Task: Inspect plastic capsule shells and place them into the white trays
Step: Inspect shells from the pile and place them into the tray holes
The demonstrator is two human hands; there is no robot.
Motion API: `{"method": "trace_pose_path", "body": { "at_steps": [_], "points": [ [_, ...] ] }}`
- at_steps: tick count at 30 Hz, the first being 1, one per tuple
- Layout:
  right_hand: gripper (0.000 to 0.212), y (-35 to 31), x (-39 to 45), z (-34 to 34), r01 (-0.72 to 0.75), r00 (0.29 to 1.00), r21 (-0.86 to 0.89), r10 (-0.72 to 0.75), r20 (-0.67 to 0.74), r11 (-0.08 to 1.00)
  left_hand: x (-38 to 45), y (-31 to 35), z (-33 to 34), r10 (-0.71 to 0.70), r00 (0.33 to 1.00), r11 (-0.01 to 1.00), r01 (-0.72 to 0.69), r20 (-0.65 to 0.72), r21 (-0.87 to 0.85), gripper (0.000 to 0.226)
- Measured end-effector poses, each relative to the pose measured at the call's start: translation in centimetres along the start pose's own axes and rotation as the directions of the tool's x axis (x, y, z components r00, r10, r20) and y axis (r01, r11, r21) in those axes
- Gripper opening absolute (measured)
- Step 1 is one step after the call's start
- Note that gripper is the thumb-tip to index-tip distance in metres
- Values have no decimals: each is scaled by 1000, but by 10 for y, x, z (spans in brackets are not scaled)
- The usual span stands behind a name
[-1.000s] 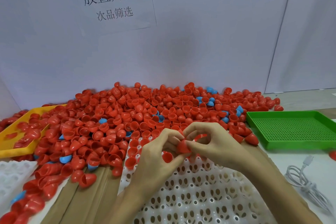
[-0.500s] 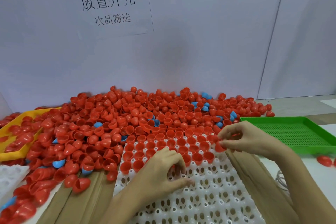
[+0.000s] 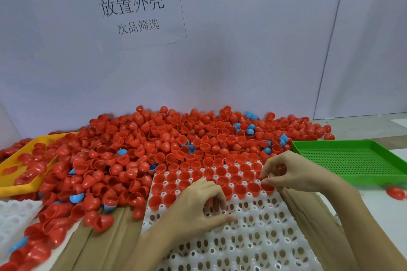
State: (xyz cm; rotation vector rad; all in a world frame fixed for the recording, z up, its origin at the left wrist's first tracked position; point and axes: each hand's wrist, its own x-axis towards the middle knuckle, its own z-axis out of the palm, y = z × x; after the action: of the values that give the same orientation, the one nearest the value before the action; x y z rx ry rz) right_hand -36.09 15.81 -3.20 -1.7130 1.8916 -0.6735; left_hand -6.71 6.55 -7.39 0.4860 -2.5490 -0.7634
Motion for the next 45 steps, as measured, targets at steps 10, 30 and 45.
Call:
{"method": "trace_pose_path", "body": {
  "at_steps": [10,30,45],
  "points": [
    [34,-3,6,7,73,952,10,-67,-300,997,20,1,-30,-199,973,960,218,121,-178,24],
    [27,-30,14,31,137,942,-114,-165,-294,984,94,-106,-77,-149,958,689,278,-244,670,29],
    [26,-34,13,36,105,953,-135,-138,-269,985,86,-110,-83,1,996,767,57,-89,639,23]
  ]
}}
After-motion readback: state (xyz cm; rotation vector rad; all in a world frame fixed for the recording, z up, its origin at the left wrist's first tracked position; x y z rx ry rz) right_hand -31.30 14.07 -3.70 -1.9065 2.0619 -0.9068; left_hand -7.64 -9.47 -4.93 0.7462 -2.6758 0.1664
